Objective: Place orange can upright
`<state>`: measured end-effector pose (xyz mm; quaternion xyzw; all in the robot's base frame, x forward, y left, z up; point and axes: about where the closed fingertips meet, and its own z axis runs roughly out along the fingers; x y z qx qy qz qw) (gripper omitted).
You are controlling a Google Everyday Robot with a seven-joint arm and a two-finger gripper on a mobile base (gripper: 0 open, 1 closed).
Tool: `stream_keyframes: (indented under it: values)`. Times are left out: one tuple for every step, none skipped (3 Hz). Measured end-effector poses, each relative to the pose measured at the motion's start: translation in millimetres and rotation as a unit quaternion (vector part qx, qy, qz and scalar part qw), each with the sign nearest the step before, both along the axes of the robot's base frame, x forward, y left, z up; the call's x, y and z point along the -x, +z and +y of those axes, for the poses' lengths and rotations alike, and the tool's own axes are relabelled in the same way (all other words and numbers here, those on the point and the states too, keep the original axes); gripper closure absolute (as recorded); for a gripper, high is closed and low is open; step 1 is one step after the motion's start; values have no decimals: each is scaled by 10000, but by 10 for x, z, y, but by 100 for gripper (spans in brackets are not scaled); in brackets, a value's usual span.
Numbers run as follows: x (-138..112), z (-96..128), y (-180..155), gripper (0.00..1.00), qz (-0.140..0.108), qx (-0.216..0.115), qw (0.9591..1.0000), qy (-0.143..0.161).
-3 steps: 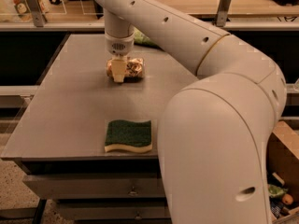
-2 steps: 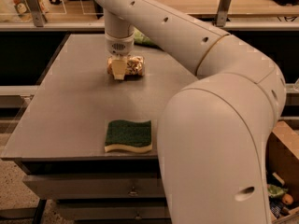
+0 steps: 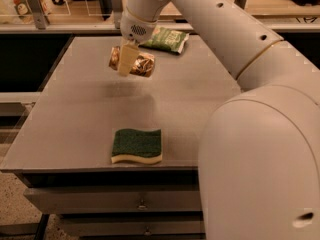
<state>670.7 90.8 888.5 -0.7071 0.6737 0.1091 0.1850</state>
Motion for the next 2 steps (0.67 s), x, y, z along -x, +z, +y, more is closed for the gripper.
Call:
stream_keyframes:
  values:
    - [169,-36,322,100,109,-1194,9927,153]
    - [343,-99,612,100,-111,-2321,9720,339]
